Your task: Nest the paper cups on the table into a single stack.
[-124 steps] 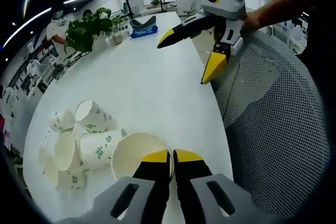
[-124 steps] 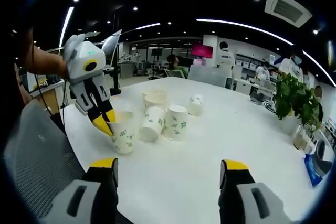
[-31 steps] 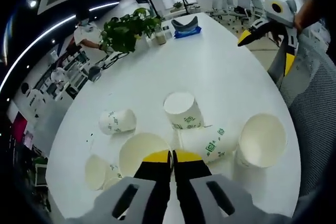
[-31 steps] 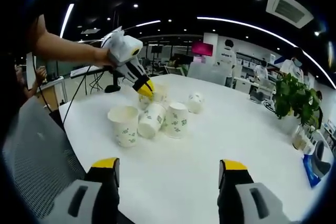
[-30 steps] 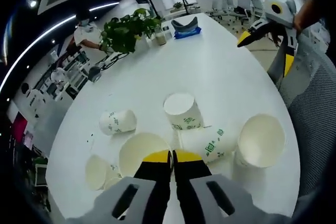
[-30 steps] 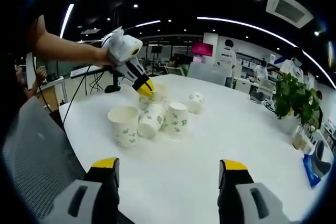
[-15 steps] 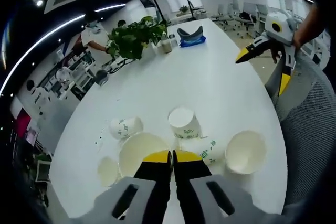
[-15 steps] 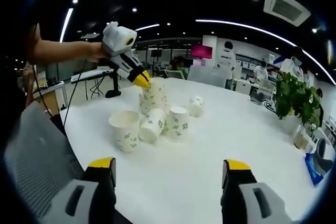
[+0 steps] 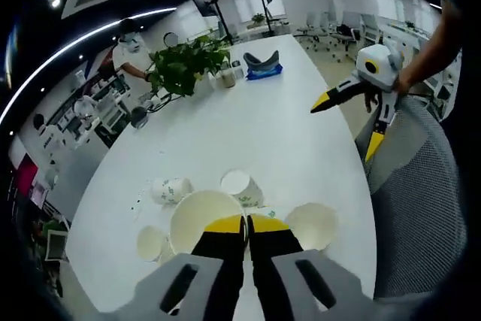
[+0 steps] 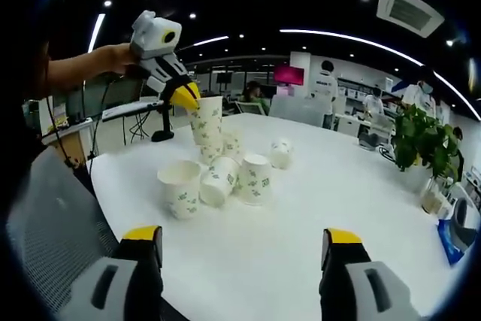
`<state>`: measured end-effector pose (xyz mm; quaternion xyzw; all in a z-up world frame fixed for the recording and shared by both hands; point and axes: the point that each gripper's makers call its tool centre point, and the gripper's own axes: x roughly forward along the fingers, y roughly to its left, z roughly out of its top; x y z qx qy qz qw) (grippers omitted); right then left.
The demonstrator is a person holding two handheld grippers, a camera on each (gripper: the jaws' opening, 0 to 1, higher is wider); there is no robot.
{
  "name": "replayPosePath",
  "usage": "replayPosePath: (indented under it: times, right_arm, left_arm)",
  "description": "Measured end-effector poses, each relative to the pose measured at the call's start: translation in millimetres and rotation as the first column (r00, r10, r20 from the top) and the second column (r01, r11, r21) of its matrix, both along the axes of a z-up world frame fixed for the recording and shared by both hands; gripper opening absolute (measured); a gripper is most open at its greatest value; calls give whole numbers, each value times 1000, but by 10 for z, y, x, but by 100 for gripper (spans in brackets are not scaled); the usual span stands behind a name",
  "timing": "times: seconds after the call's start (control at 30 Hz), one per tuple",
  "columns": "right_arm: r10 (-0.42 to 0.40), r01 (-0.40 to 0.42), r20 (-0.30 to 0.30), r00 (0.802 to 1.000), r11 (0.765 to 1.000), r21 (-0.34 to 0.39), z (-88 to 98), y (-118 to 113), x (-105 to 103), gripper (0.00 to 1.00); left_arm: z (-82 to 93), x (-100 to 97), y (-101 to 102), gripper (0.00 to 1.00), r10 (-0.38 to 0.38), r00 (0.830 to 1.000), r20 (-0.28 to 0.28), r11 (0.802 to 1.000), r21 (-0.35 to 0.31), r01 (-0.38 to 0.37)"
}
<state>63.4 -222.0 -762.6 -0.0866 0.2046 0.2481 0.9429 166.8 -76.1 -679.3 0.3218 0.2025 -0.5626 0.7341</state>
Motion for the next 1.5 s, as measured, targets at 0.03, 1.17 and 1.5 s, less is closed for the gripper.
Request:
replayPosePath:
  times: [0.03,1.17,1.5]
  right_arm:
    - [1,-1,0,1000,1000,-2,-2,-3,1,88]
    - [3,-4,-15,1000,1000,-27,-38,-6,-10,86]
    - [4,-5,-20,1000,1000,-28,-43,-2,-15,85]
  left_arm:
    - [-1,-52,-8,0,-8,1000,-7,1000,1,8]
    - [-339,-750,-263,0,-107,984,-145,994,23,111]
    - [-599,-749,-221,0,-99,984,-147,991,72,110]
